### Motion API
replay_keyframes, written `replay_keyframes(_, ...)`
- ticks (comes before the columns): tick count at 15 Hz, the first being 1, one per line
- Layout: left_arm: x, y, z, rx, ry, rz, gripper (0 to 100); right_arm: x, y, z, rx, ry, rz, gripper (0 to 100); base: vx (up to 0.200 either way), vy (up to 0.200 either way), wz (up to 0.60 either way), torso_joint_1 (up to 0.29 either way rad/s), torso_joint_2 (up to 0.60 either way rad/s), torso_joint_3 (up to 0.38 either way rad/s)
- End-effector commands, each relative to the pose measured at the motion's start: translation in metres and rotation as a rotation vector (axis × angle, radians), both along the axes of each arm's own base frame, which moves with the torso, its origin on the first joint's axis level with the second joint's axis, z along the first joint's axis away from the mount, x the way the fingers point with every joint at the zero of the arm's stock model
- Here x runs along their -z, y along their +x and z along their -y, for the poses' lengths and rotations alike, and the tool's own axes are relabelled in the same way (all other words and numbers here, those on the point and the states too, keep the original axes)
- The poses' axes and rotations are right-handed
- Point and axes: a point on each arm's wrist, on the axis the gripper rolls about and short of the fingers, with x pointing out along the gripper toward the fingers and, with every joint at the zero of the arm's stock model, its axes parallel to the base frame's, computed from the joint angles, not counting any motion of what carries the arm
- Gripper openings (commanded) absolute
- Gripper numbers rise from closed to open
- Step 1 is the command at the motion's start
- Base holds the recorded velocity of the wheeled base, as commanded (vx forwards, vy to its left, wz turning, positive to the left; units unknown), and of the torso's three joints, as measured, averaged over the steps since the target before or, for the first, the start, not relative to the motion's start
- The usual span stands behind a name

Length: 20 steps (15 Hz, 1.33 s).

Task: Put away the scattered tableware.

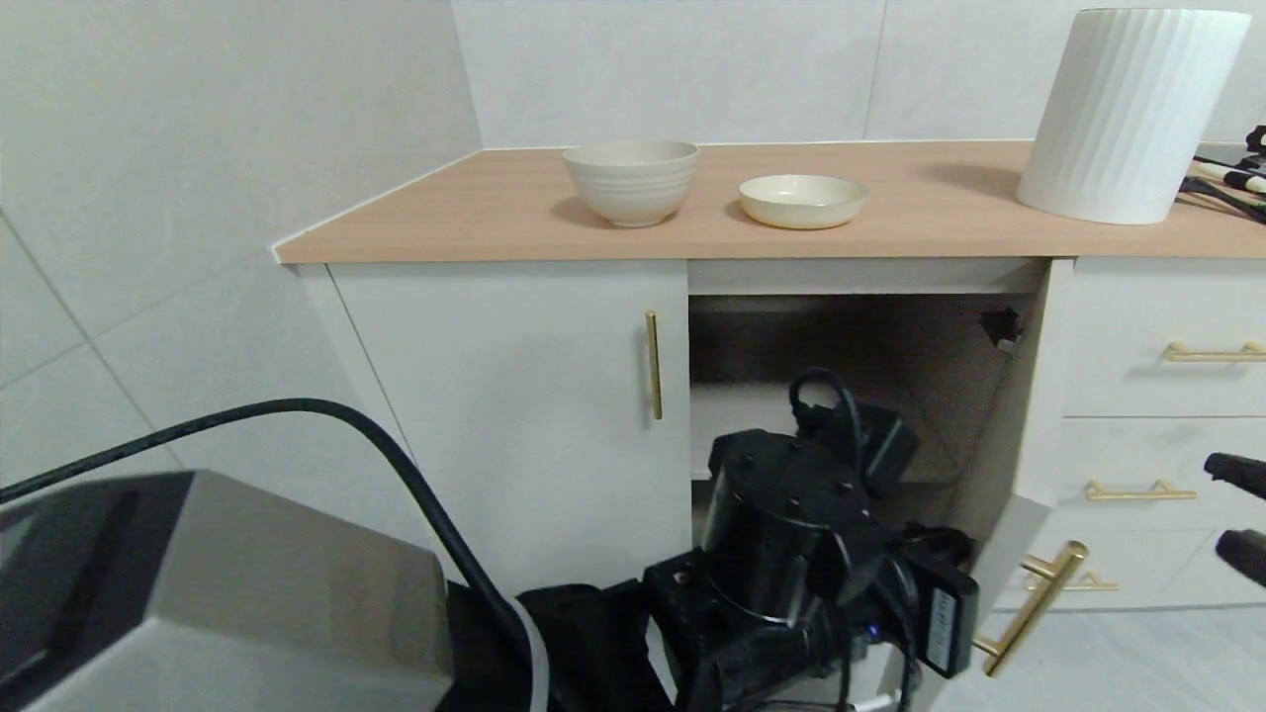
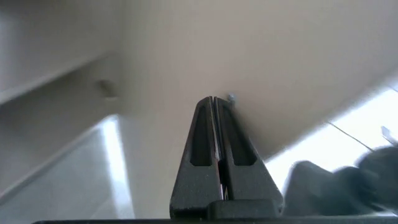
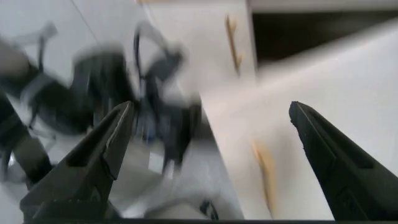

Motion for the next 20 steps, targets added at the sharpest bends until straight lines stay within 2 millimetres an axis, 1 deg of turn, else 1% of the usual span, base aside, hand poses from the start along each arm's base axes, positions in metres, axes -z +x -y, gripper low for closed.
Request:
replay_keyframes(1, -0.001, -0.039, 0.023, 0.108, -0.008, 0.005, 0, -0.015, -0.013, 0.008, 0.001, 0.045, 0.057, 100, 0.000, 0.000, 0.00, 0.000, 0.00, 0.000)
replay_keyframes(2, -0.002, -0.056, 0.026, 0.144, -0.010, 0.005, 0, -0.019, -0.019, 0.011, -0.002, 0.042, 0.048, 100, 0.000, 0.000, 0.00, 0.000, 0.00, 0.000)
replay_keyframes(3, -0.005, -0.059, 0.024, 0.137, -0.012, 0.007, 0, -0.020, -0.022, 0.013, -0.004, 0.034, 0.035, 100, 0.000, 0.000, 0.00, 0.000, 0.00, 0.000)
replay_keyframes(4, -0.007, -0.057, 0.022, 0.125, -0.018, 0.010, 0, -0.021, -0.024, 0.014, -0.014, 0.029, 0.027, 100, 0.000, 0.000, 0.00, 0.000, 0.00, 0.000)
replay_keyframes(7, -0.022, -0.030, -0.004, 0.011, -0.036, 0.021, 0, -0.019, -0.021, 0.012, -0.017, 0.019, 0.010, 100, 0.000, 0.000, 0.00, 0.000, 0.00, 0.000)
replay_keyframes(9, -0.031, -0.023, -0.023, -0.026, -0.043, 0.027, 0, -0.017, -0.017, 0.010, -0.019, 0.006, -0.011, 100, 0.000, 0.000, 0.00, 0.000, 0.00, 0.000)
replay_keyframes(10, -0.041, -0.013, -0.043, -0.078, -0.051, 0.035, 0, -0.016, -0.006, 0.003, -0.023, -0.014, -0.043, 100, 0.000, 0.000, 0.00, 0.000, 0.00, 0.000)
replay_keyframes(11, -0.047, -0.002, -0.060, -0.125, -0.050, 0.041, 0, -0.016, 0.006, -0.004, -0.021, -0.033, -0.074, 100, 0.000, 0.000, 0.00, 0.000, 0.00, 0.000)
replay_keyframes(12, -0.052, 0.003, -0.069, -0.152, -0.052, 0.043, 0, -0.019, 0.012, -0.007, -0.023, -0.037, -0.081, 100, 0.000, 0.000, 0.00, 0.000, 0.00, 0.000)
replay_keyframes(13, -0.064, 0.014, -0.100, -0.230, -0.044, 0.041, 0, -0.019, 0.032, -0.019, -0.026, -0.065, -0.126, 100, 0.000, 0.000, 0.00, 0.000, 0.00, 0.000)
replay_keyframes(14, -0.069, 0.016, -0.114, -0.261, -0.039, 0.040, 0, -0.020, 0.040, -0.024, -0.029, -0.074, -0.136, 100, 0.000, 0.000, 0.00, 0.000, 0.00, 0.000)
replay_keyframes(15, -0.076, 0.014, -0.142, -0.309, -0.008, 0.047, 0, -0.021, 0.056, -0.036, -0.055, -0.093, -0.164, 100, 0.000, 0.000, 0.00, 0.000, 0.00, 0.000)
replay_keyframes(16, -0.080, 0.013, -0.156, -0.335, 0.011, 0.060, 0, -0.024, 0.064, -0.041, -0.072, -0.097, -0.170, 100, 0.000, 0.000, 0.00, 0.000, 0.00, 0.000)
replay_keyframes(17, -0.086, 0.008, -0.186, -0.392, 0.071, 0.089, 0, -0.032, 0.087, -0.056, -0.113, -0.106, -0.166, 100, 0.000, 0.000, 0.00, 0.000, 0.00, 0.000)
replay_keyframes(18, -0.092, 0.002, -0.210, -0.443, 0.096, 0.094, 0, -0.036, 0.107, -0.067, -0.113, -0.122, -0.152, 100, 0.000, 0.000, 0.00, 0.000, 0.00, 0.000)
replay_keyframes(19, -0.095, -0.003, -0.222, -0.471, 0.105, 0.089, 0, -0.037, 0.116, -0.073, -0.110, -0.128, -0.154, 100, 0.000, 0.000, 0.00, 0.000, 0.00, 0.000)
replay_keyframes(20, -0.099, -0.015, -0.249, -0.533, 0.125, 0.068, 0, -0.034, 0.128, -0.080, -0.092, -0.141, -0.172, 100, 0.000, 0.000, 0.00, 0.000, 0.00, 0.000)
